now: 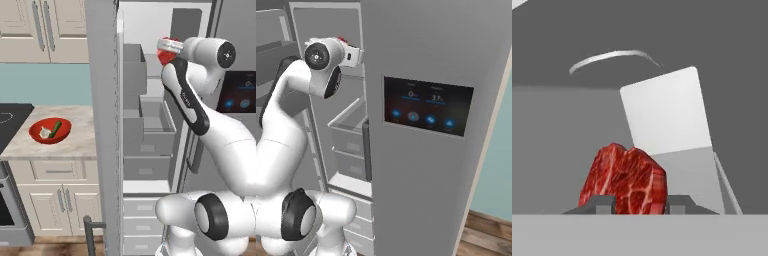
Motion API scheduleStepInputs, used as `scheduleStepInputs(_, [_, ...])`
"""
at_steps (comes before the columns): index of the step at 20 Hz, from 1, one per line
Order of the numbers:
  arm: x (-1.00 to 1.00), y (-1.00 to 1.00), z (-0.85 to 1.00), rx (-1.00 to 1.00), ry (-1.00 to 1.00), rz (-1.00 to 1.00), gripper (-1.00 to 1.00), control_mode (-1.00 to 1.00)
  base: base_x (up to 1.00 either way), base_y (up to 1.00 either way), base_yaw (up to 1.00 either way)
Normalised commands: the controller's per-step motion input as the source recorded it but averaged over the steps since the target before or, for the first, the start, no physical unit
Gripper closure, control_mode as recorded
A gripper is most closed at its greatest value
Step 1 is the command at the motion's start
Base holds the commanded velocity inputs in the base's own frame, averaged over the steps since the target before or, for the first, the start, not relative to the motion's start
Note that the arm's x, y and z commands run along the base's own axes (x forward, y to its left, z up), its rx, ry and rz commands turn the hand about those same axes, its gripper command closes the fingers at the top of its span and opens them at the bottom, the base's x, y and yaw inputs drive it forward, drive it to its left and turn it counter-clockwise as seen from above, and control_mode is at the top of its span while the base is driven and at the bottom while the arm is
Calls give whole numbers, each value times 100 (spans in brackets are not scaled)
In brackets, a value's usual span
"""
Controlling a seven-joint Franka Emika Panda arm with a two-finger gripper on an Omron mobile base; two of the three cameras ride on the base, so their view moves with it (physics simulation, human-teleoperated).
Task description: Take the squash, garlic, and steak from the freezer and place them in the bowl on the counter.
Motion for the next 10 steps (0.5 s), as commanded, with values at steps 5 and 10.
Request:
scheduleStepInputs(5, [-100,-71,10,5,-2,-9,100,-100,0,0,0])
scheduleStepInputs(10, [-100,-32,-23,0,8,-3,100,-100,0,0,0])
